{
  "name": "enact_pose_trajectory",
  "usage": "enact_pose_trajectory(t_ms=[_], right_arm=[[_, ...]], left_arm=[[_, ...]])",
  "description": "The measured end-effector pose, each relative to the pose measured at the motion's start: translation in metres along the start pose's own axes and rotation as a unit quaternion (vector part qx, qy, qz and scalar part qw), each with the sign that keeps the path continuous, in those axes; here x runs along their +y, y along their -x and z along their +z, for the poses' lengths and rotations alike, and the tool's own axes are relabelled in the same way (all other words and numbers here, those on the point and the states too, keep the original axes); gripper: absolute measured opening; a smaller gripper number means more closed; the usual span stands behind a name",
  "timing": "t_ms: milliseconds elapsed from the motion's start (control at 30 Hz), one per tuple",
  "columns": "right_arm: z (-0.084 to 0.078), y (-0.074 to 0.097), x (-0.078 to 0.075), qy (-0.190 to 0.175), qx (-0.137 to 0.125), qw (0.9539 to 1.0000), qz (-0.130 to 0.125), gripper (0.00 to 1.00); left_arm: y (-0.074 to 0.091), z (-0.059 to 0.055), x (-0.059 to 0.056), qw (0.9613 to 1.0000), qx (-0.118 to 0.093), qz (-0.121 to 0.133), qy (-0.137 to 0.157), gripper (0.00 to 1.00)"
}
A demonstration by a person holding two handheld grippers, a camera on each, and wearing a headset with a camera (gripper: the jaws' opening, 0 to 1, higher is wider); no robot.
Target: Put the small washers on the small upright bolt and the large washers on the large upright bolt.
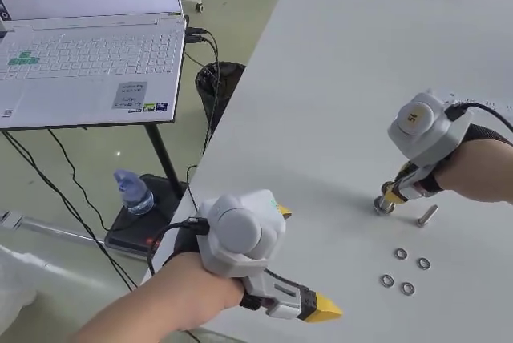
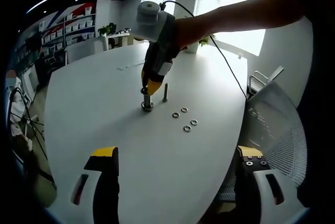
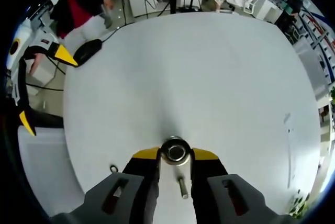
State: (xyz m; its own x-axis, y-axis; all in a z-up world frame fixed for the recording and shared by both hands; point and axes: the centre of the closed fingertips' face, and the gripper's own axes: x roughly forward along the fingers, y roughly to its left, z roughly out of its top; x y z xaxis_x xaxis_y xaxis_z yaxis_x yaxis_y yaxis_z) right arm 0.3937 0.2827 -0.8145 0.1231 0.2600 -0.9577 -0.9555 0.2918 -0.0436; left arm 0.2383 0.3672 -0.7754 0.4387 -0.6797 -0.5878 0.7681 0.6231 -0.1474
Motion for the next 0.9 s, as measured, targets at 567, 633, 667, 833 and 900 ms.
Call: enact_pose_trajectory(t_ms=[567,633,667,833,900], right_arm=[[-0.004,-0.018,0.003,0.007,0.014,0.9999,0.007,0.22],[-0.004,-0.020,0.003,0.008,0.015,0.9998,0.008,0.22],[-0.006,-0.021,0.004,0.005,0.019,0.9998,0.009,0.22],[-0.007,-0.026,0.005,0.006,0.021,0.9997,0.011,0.22],[-0.008,-0.028,0.005,0.009,0.024,0.9996,0.012,0.22]], left_arm=[[0.000,0.001,0.004,1.0000,-0.005,0.002,0.003,0.92],[0.000,0.001,0.005,1.0000,-0.005,0.003,0.004,0.92],[0.000,0.001,0.005,1.0000,-0.006,0.002,0.004,0.91],[0.000,0.001,0.004,1.0000,-0.005,0.002,0.004,0.91],[-0.001,0.000,0.005,1.0000,-0.003,0.002,0.003,0.91]])
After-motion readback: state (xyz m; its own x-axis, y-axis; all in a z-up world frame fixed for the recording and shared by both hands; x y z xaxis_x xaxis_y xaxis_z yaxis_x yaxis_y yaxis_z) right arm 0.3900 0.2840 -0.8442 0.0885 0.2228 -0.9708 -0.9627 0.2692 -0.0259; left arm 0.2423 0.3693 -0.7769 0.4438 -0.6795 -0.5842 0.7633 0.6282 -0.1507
